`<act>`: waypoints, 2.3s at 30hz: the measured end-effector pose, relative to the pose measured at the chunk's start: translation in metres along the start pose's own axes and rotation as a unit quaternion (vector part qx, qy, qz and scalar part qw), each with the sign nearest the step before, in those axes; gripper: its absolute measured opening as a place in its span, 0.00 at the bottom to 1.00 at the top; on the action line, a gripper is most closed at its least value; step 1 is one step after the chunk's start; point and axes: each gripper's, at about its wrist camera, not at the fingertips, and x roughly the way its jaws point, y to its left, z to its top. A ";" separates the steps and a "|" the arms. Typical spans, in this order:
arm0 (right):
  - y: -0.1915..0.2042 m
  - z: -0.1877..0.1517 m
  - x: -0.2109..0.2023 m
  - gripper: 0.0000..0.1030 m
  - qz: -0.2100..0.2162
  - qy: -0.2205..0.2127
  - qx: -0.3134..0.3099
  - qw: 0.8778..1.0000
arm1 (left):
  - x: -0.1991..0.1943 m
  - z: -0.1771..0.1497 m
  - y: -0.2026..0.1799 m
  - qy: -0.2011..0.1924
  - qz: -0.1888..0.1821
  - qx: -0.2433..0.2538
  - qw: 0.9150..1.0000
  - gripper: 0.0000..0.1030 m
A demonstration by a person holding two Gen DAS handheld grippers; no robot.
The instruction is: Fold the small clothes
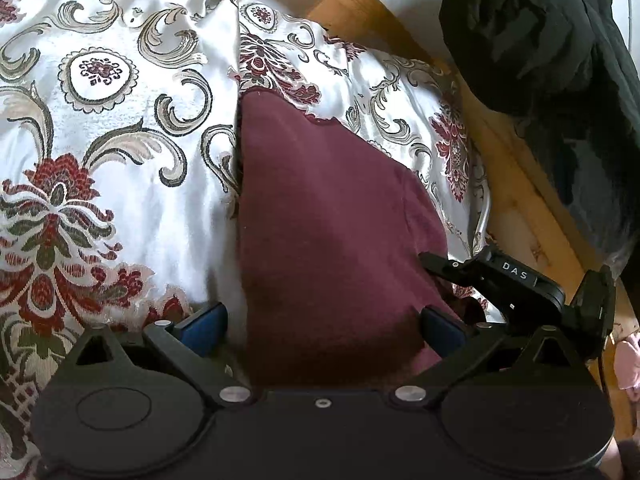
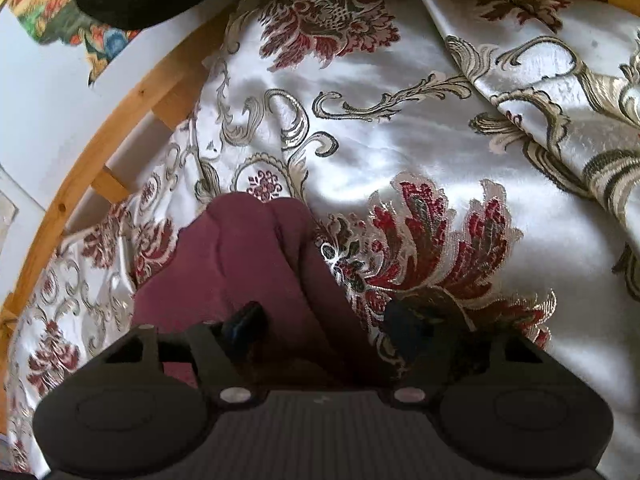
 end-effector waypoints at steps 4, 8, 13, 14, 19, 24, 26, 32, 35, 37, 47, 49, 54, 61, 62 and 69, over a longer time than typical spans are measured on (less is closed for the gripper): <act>0.012 -0.004 0.002 0.66 -0.028 0.001 -0.049 0.998 | 0.001 -0.001 -0.001 -0.002 0.005 0.005 1.000 0.99; 0.016 -0.005 0.002 0.54 -0.024 0.004 -0.058 0.998 | 0.001 -0.002 -0.003 -0.002 0.008 0.012 1.000 0.99; 0.014 -0.005 0.003 0.49 -0.014 0.008 -0.050 0.999 | 0.001 -0.002 -0.002 -0.003 0.008 0.013 1.000 0.99; 0.014 -0.004 0.003 0.49 -0.013 0.009 -0.048 0.999 | 0.001 -0.002 -0.002 -0.003 0.008 0.013 1.000 0.99; 0.014 -0.004 0.004 0.49 -0.013 0.009 -0.048 0.999 | 0.001 -0.002 -0.002 -0.003 0.008 0.013 1.000 0.99; 0.013 -0.004 0.003 0.49 -0.011 0.009 -0.044 0.999 | 0.001 -0.002 -0.003 -0.003 0.008 0.014 1.000 0.99; 0.012 -0.004 0.003 0.49 -0.009 0.010 -0.040 0.999 | 0.001 -0.003 -0.003 -0.003 0.008 0.013 1.000 0.99; 0.006 -0.004 0.003 0.42 0.009 0.015 -0.015 1.000 | 0.000 0.003 -0.003 0.004 -0.002 0.010 1.000 0.91; 0.007 -0.005 0.003 0.37 0.017 0.017 -0.009 1.000 | 0.001 0.006 -0.002 0.013 -0.017 0.001 1.000 0.84; 0.008 -0.005 0.003 0.34 0.019 0.016 -0.010 1.000 | 0.002 0.009 -0.001 0.022 -0.017 -0.005 1.000 0.80; 0.023 -0.005 -0.010 0.21 0.028 -0.010 -0.033 0.999 | -0.006 0.029 -0.029 0.049 0.027 0.045 0.997 0.47; 0.027 -0.004 -0.015 0.14 0.043 -0.020 -0.035 0.998 | -0.008 0.035 -0.038 0.055 0.033 0.067 0.996 0.45; 0.039 -0.005 -0.020 0.14 0.057 -0.031 -0.058 0.996 | -0.018 0.052 -0.054 0.056 0.037 0.109 0.992 0.43; 0.051 -0.008 -0.025 0.14 0.084 -0.054 -0.078 0.992 | -0.033 0.066 -0.060 0.042 0.046 0.140 0.988 0.42; 0.055 -0.008 -0.026 0.14 0.089 -0.062 -0.087 0.990 | -0.036 0.068 -0.061 0.038 0.048 0.146 0.987 0.42; 0.095 -0.019 -0.034 0.13 0.121 -0.125 -0.161 0.972 | -0.058 0.070 -0.065 -0.014 0.058 0.217 0.974 0.42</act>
